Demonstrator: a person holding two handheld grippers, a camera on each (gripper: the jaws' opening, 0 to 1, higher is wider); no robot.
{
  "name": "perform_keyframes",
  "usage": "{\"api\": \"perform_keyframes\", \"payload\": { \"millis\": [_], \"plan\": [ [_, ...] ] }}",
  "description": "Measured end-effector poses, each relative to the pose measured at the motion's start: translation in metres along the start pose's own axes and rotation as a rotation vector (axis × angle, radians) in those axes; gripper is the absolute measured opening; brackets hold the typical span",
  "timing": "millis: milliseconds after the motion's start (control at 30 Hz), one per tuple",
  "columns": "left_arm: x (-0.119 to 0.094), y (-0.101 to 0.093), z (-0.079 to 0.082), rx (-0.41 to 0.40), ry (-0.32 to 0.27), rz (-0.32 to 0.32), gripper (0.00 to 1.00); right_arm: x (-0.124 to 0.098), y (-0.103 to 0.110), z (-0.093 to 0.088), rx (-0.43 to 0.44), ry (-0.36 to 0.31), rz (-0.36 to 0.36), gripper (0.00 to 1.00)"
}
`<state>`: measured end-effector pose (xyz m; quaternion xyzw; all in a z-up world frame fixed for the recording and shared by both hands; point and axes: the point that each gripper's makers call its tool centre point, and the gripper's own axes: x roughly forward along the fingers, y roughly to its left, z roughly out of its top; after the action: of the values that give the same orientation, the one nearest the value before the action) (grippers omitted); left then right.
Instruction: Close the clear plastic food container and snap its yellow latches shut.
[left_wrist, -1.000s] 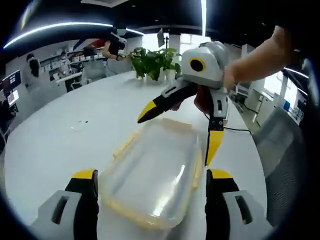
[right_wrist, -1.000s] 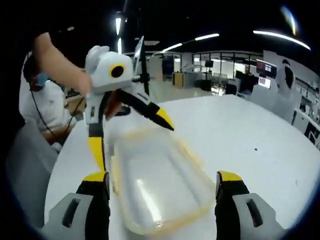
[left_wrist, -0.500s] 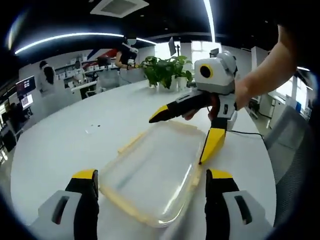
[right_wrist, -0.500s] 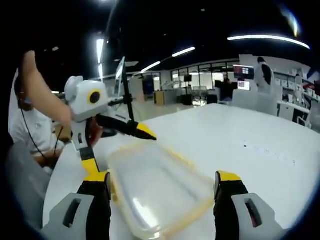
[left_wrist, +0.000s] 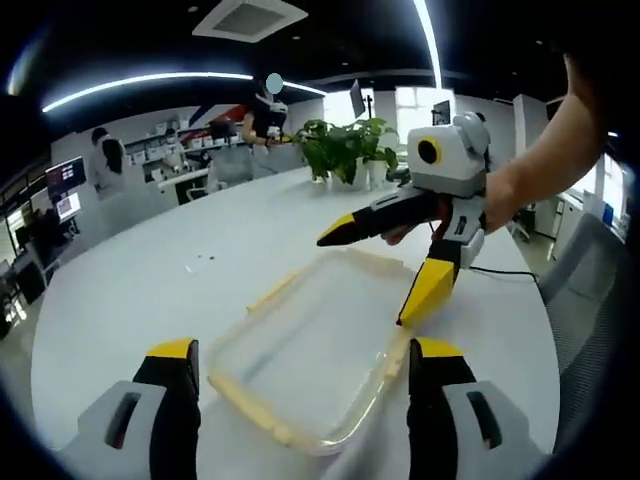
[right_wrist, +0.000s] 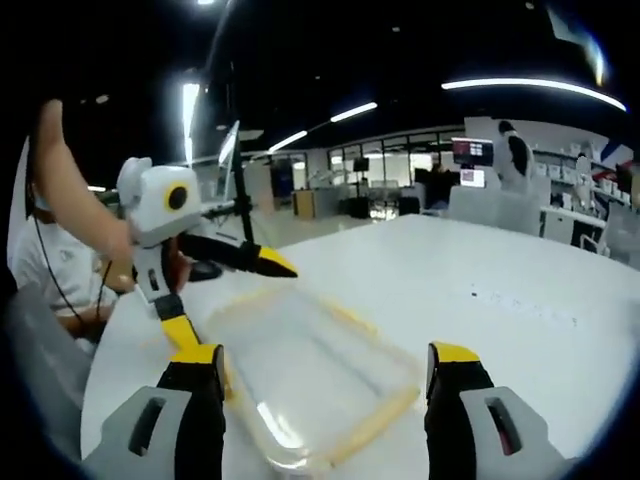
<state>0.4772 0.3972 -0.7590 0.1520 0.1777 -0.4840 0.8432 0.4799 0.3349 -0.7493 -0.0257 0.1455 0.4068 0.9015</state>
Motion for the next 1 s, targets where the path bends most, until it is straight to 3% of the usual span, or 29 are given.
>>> {"api": "perform_keyframes", "payload": {
  "millis": [567,1000],
  "plan": [
    [-0.027,0.006,0.002,-0.126,-0.036,0.113,0.83,-0.030,-0.002,-0.004,0.008,-0.004,-0.099,0.83],
    [-0.050,-0.015,-0.013,-0.207,-0.017,0.134,0.82,-0.058,0.006,-0.014,0.010,0.065,-0.135,0.83]
  ]
}}
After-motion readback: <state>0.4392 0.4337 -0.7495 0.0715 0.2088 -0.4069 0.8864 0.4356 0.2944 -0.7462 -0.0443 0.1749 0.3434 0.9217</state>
